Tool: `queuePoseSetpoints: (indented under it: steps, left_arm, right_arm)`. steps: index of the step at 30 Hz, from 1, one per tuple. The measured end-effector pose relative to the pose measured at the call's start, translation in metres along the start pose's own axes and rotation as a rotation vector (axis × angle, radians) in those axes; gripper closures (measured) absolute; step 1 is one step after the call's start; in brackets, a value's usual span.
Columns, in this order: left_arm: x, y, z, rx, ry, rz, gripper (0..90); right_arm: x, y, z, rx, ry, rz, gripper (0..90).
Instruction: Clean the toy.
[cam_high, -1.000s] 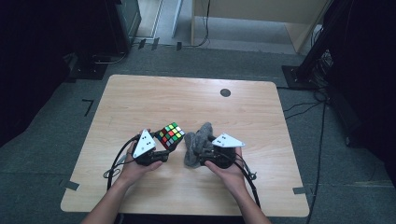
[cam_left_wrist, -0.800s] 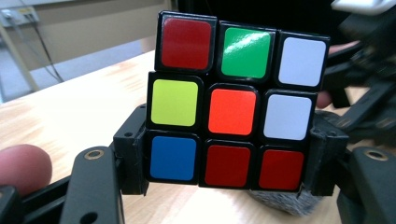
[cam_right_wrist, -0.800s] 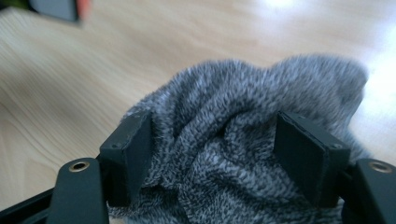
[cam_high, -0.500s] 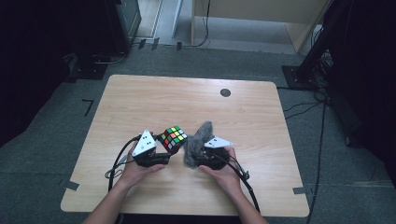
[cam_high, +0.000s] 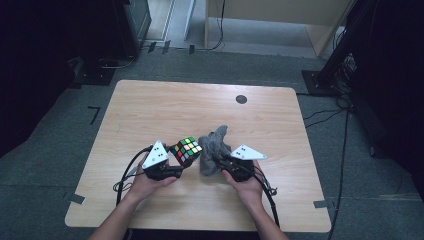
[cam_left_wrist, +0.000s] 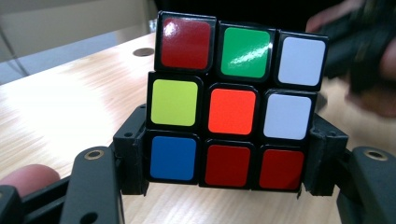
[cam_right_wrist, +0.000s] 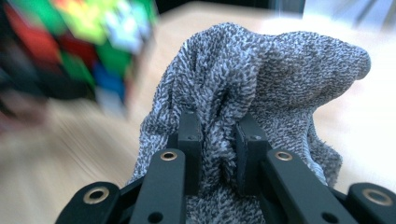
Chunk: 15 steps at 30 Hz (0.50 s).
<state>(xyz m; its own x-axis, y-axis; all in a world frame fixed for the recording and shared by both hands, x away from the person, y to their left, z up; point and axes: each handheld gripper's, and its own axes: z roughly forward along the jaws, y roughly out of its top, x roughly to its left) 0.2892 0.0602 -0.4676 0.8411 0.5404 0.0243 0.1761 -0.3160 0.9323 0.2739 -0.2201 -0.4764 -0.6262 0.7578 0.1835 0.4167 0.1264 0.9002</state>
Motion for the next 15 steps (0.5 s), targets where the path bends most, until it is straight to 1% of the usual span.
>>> queuePoseSetpoints:
  steps: [2,4,6,7,8,10,11,12,13,14,15]
  left_arm:
    - [-0.004,-0.001,0.003,0.016,-0.004,0.025,33.5]
    - [-0.009,-0.002,0.006,0.036,-0.007,0.048,33.5]
    - [-0.014,-0.002,0.009,0.047,-0.017,0.067,33.5]
    - [-0.017,-0.002,0.011,0.045,-0.022,0.072,33.6]
    - [-0.020,-0.002,0.013,0.047,-0.028,0.086,33.6]
    - [-0.027,-0.001,0.014,0.041,-0.039,0.111,33.6]
    - [-0.029,0.000,0.014,0.035,-0.043,0.121,33.6]
    - [-0.031,0.000,0.013,0.038,-0.037,0.144,33.7]
    - [-0.031,-0.001,0.013,0.034,-0.040,0.156,33.8]
    - [-0.029,-0.001,0.011,0.027,-0.053,0.158,33.9]
    - [-0.028,-0.001,0.010,0.021,-0.057,0.156,33.9]
  right_arm:
    - [0.004,0.009,-0.014,-0.082,0.030,0.020,76.6]
    - [0.010,0.018,-0.026,-0.161,0.082,0.034,76.4]
    - [0.017,0.025,-0.035,-0.213,0.151,0.024,76.2]
    - [0.022,0.028,-0.037,-0.221,0.182,0.020,76.1]
    - [0.026,0.030,-0.036,-0.217,0.205,0.016,76.0]
    - [0.033,0.030,-0.032,-0.187,0.234,0.017,76.0]
    - [0.035,0.028,-0.028,-0.169,0.238,0.018,76.0]
    - [0.035,0.026,-0.025,-0.159,0.238,0.016,75.9]
    - [0.033,0.023,-0.024,-0.167,0.250,0.032,75.8]
    - [0.030,0.022,-0.023,-0.166,0.256,0.051,75.8]
    - [0.026,0.022,-0.023,-0.156,0.240,0.061,75.8]
